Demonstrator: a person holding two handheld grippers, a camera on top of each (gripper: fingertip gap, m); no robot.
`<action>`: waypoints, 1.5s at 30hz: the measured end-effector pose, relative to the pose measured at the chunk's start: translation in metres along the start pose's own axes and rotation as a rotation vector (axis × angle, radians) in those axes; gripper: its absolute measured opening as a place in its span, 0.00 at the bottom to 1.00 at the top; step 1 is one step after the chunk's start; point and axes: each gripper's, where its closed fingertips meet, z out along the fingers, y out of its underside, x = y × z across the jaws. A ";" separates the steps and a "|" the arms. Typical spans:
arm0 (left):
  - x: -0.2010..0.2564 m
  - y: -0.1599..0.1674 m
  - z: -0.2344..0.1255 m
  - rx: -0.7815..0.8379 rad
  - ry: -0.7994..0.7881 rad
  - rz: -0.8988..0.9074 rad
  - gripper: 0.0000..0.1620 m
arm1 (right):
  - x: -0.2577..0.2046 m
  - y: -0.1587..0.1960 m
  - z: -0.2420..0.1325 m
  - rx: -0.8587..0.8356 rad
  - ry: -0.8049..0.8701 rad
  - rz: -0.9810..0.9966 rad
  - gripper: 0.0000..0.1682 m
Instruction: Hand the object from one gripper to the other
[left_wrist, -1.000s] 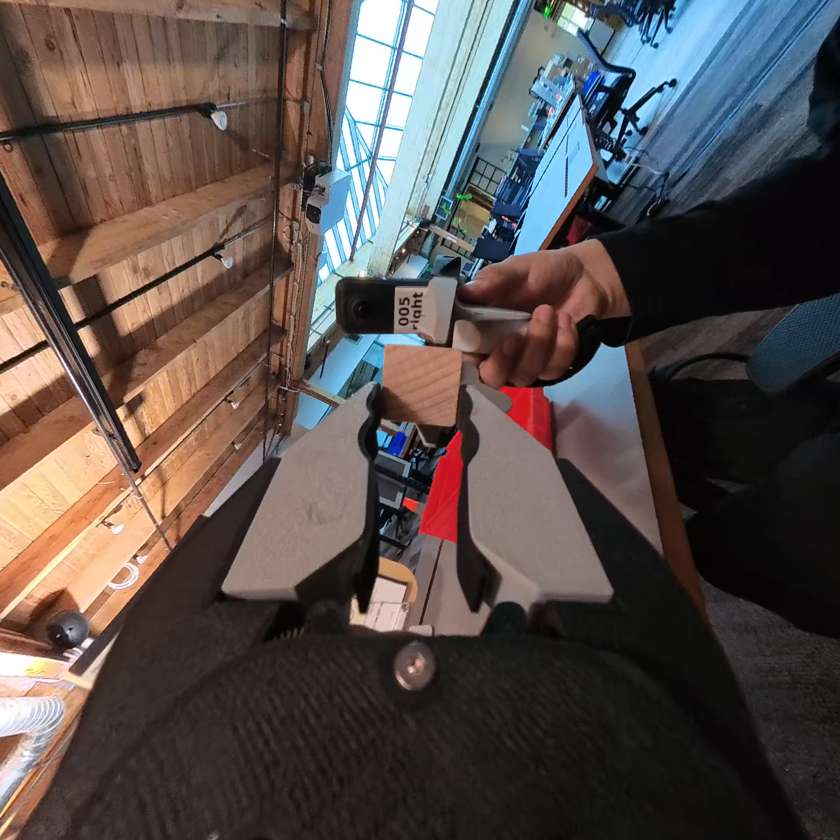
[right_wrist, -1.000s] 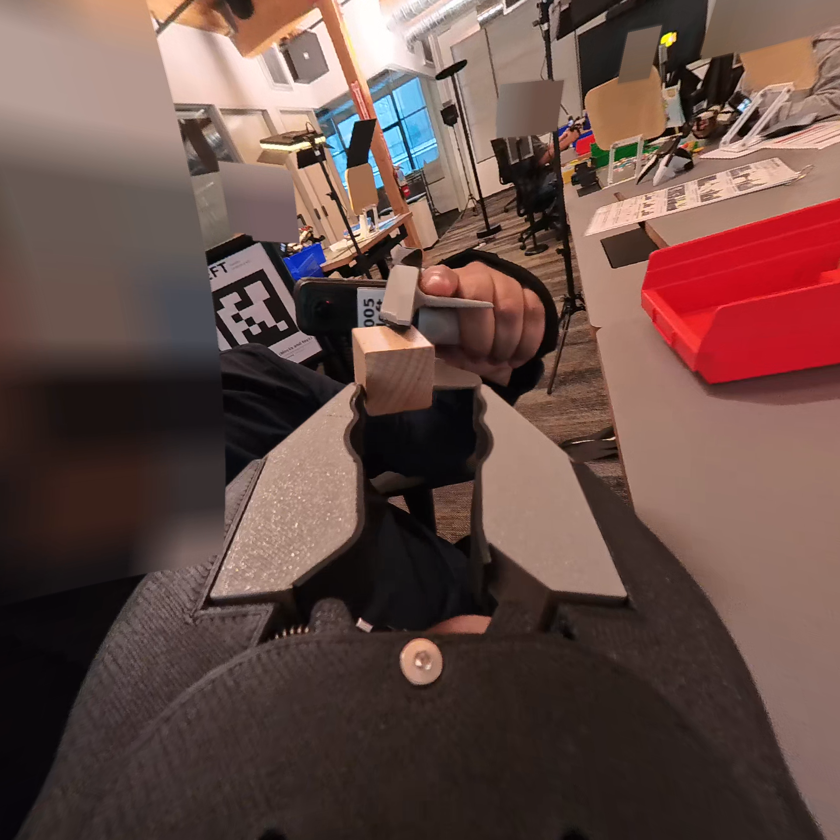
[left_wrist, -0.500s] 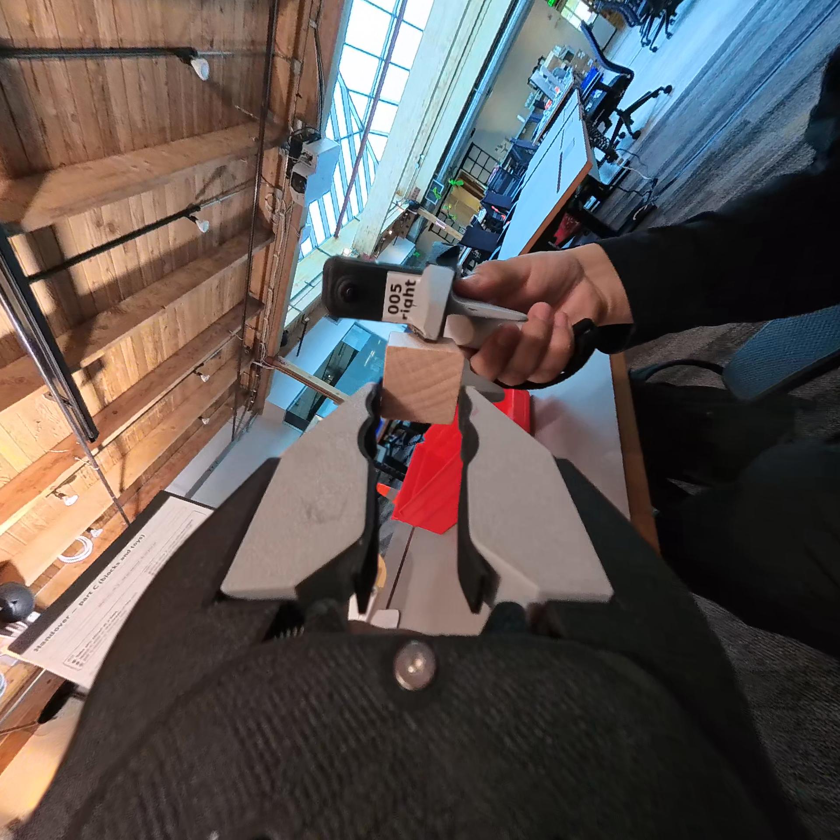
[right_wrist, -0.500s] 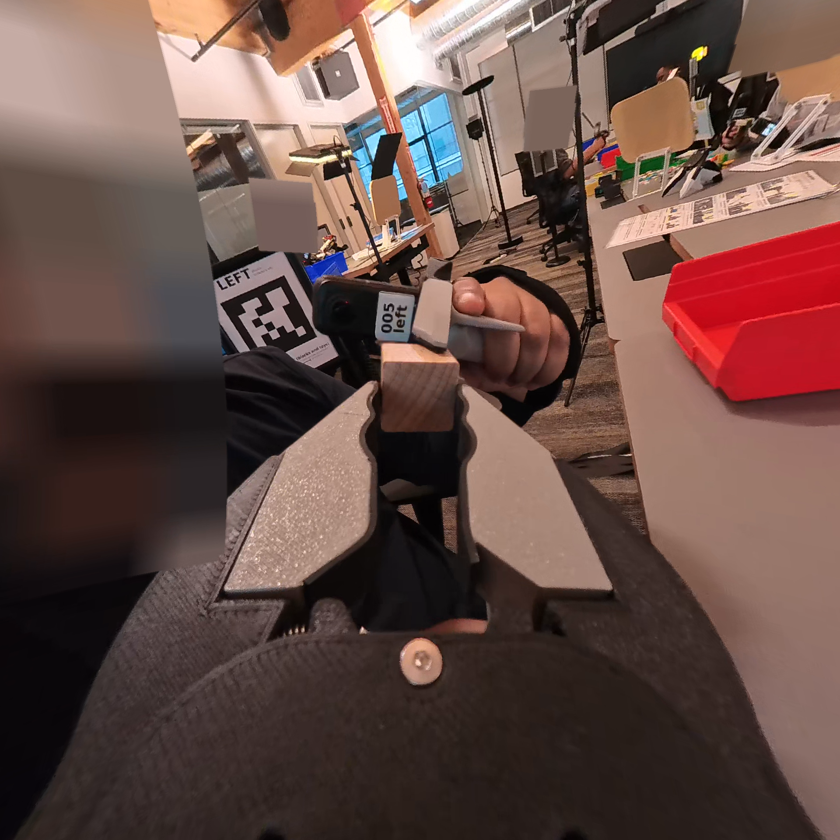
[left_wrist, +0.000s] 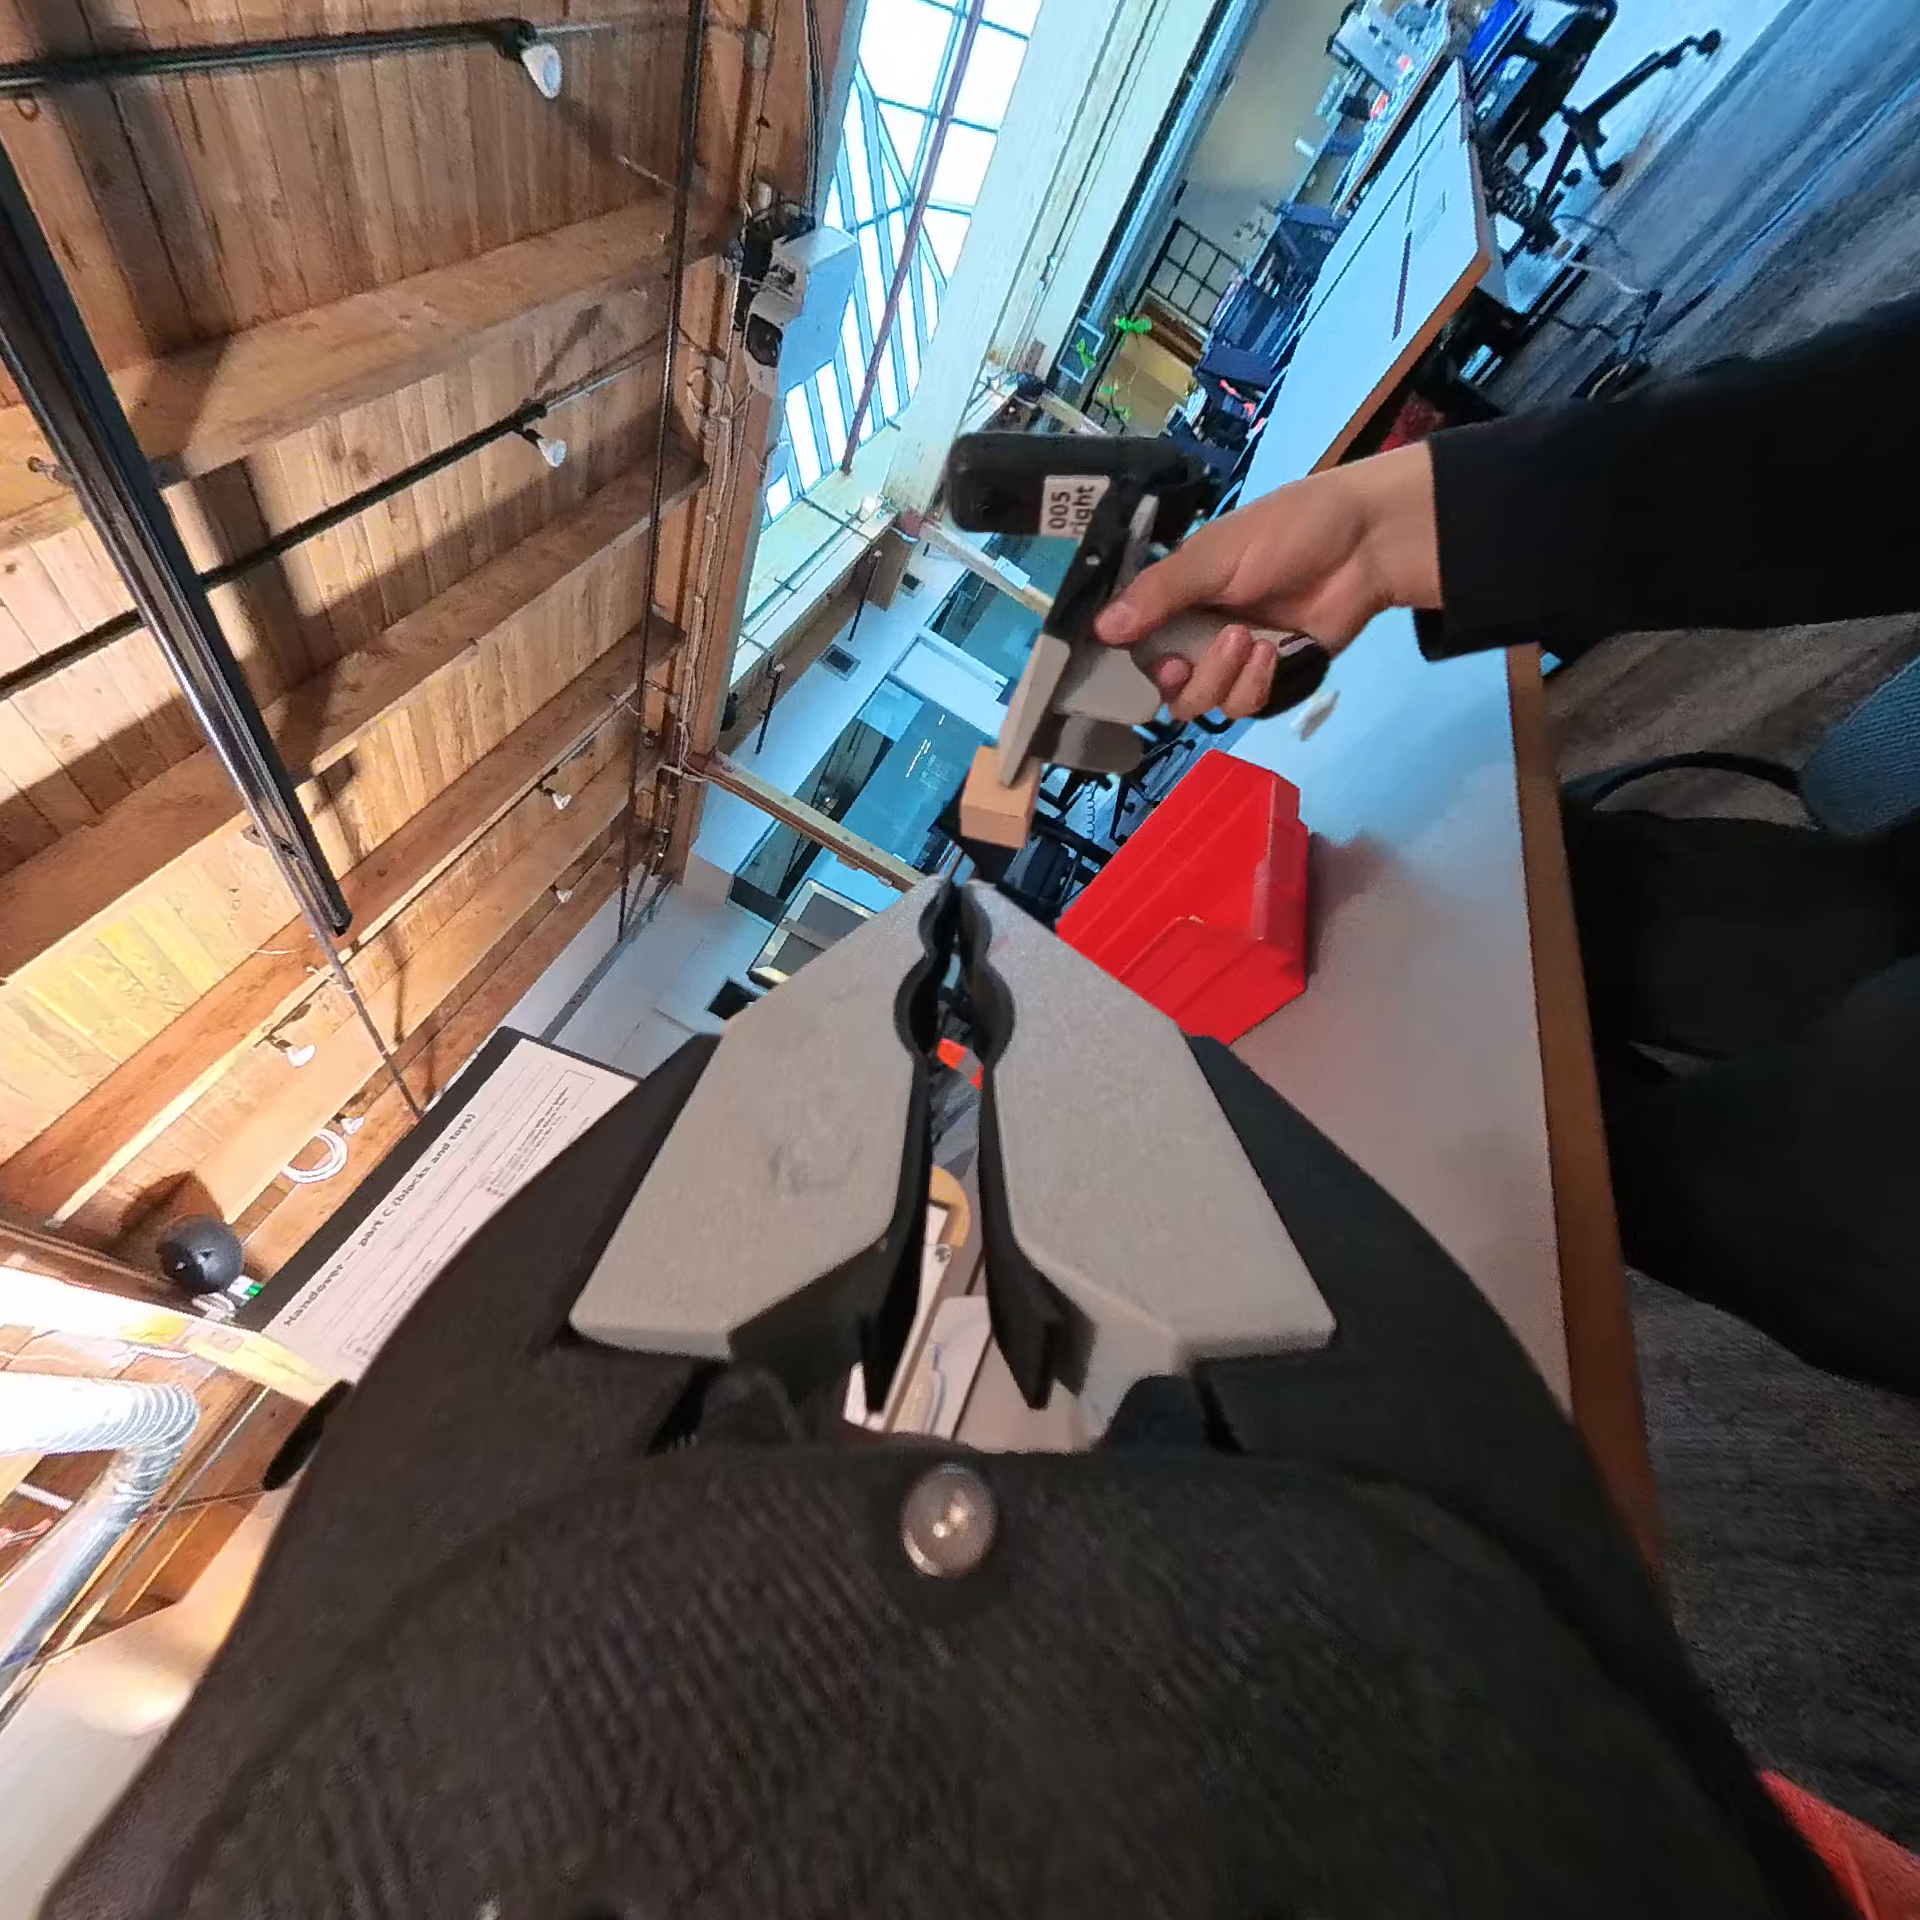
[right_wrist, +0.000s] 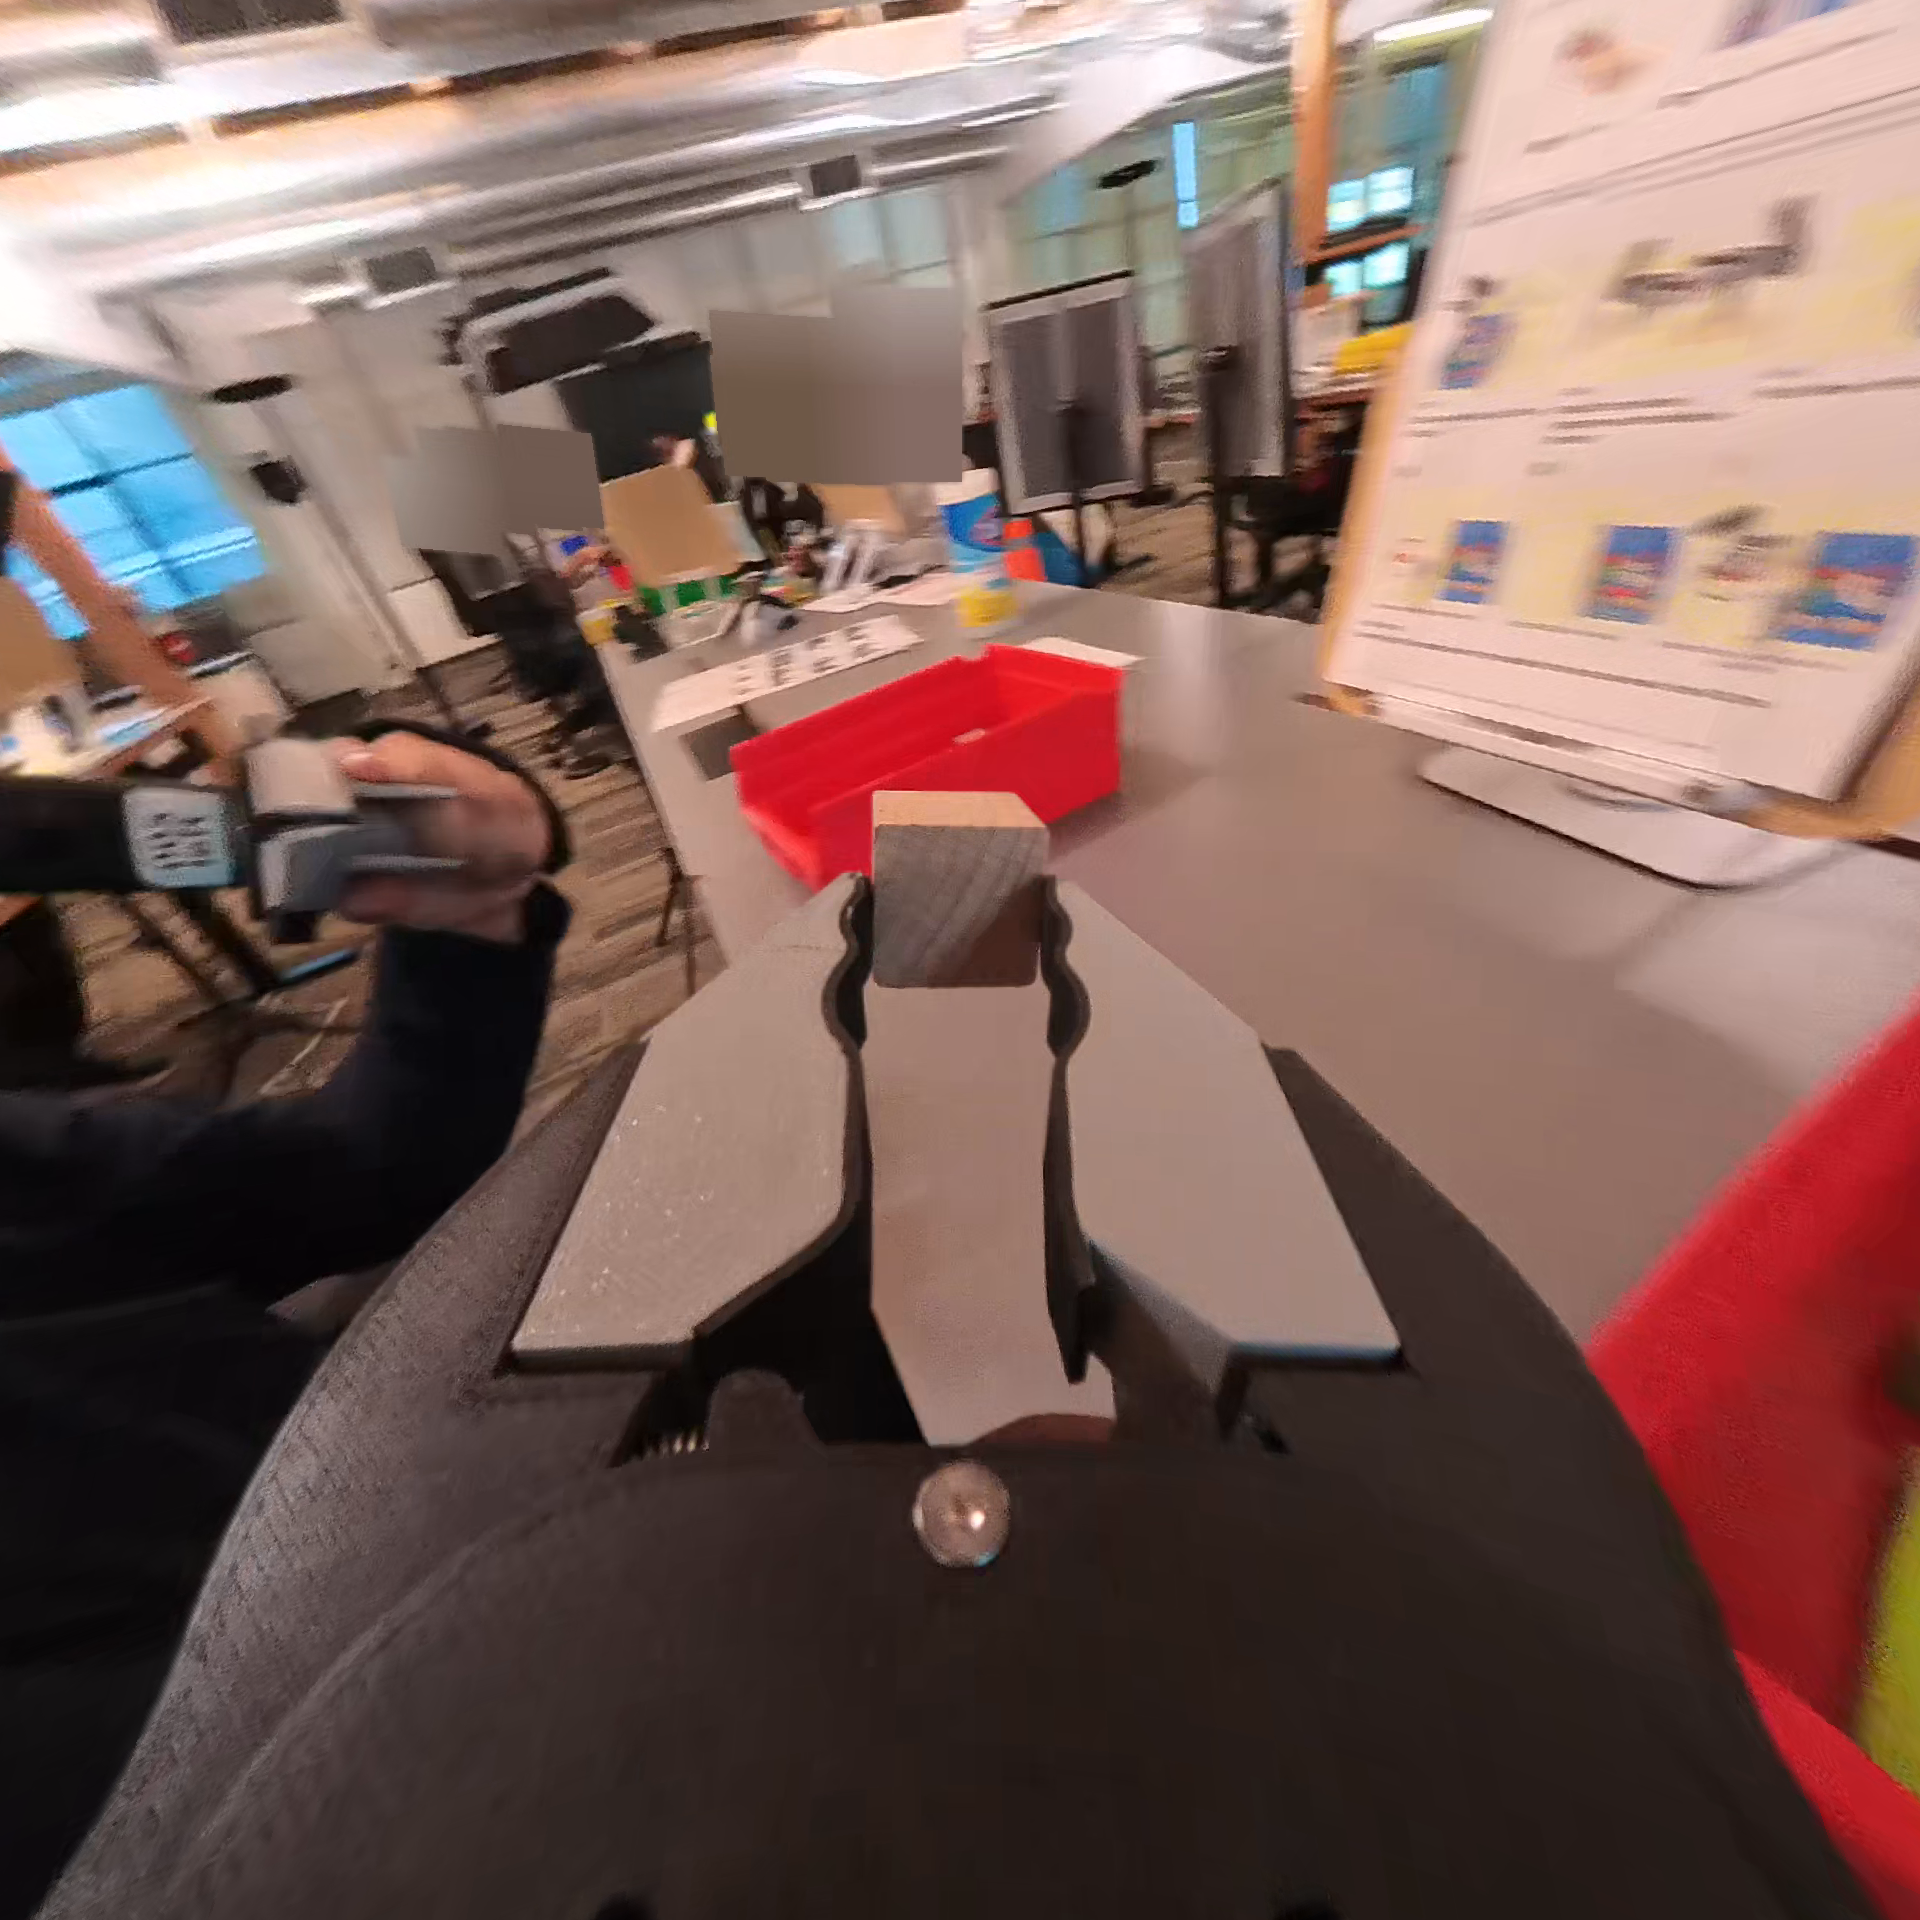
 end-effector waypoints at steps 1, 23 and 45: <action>0.000 0.000 0.000 -0.006 0.000 0.008 0.00 | 0.016 -0.001 -0.010 0.009 0.040 0.024 0.18; 0.012 0.026 0.010 -0.121 0.045 0.041 0.00 | 0.247 0.122 -0.092 -0.540 0.928 0.049 0.18; 0.001 0.022 -0.001 -0.114 0.024 0.019 0.00 | 0.289 0.155 -0.062 -0.959 0.922 0.068 0.18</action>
